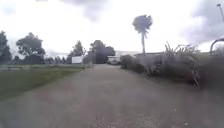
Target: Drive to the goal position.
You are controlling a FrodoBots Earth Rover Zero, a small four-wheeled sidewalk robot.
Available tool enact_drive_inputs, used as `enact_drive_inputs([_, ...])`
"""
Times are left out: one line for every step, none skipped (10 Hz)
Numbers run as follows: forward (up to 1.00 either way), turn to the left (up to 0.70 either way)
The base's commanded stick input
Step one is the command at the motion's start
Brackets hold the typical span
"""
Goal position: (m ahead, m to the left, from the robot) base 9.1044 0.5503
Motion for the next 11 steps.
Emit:
enact_drive_inputs([1.0, 0.0])
enact_drive_inputs([1.0, 0.0])
enact_drive_inputs([1.0, 0.0])
enact_drive_inputs([1.0, 0.0])
enact_drive_inputs([1.0, 0.0])
enact_drive_inputs([1.0, 0.0])
enact_drive_inputs([1.0, 0.0])
enact_drive_inputs([1.0, 0.0])
enact_drive_inputs([1.0, 0.0])
enact_drive_inputs([1.0, -0.27])
enact_drive_inputs([1.0, -0.27])
